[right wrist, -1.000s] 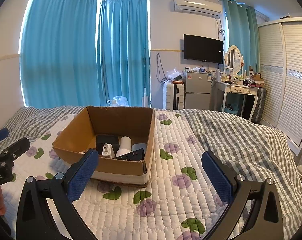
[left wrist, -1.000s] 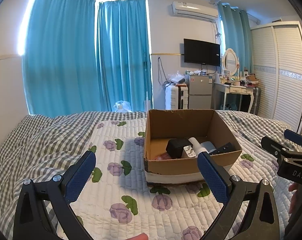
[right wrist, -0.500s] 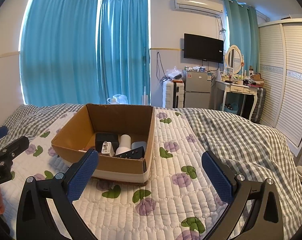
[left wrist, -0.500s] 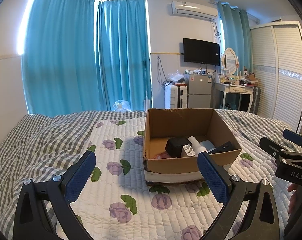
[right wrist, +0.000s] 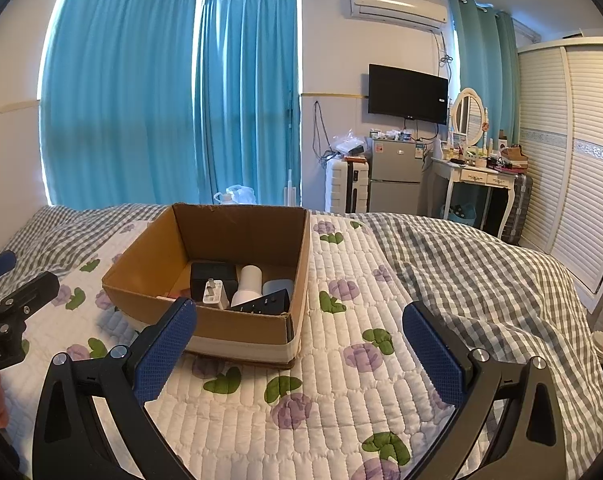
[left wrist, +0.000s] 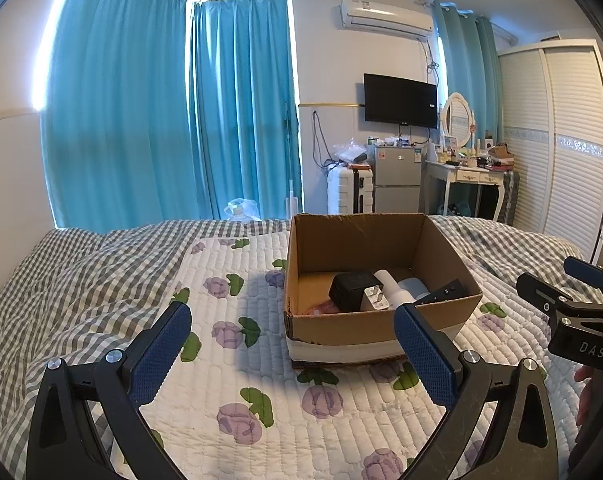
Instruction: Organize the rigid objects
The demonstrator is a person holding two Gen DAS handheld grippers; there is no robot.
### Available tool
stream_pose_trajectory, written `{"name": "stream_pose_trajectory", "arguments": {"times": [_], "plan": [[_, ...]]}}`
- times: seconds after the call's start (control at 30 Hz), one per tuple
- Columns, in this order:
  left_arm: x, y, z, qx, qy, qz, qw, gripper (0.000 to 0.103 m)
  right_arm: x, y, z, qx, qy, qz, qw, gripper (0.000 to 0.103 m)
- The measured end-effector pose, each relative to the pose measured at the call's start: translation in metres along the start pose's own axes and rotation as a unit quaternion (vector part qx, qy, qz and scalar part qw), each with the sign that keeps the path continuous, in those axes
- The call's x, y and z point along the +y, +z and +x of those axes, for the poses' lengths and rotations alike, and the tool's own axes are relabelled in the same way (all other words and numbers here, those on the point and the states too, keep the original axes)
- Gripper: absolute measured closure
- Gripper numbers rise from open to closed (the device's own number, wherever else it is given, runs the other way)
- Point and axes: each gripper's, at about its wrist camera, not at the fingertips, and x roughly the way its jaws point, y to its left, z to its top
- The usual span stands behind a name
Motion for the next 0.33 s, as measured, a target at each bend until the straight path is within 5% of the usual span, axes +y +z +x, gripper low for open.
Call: {"name": "stream_pose_trajectory", "arguments": {"times": [0.33], "plan": [[0.0017,-0.0021,0.0044,0.011,0.006,0.000,0.9999,0.000,0.0005,-0.0011,0.0037,0.009,0.003,0.001,1.000,0.000]]}}
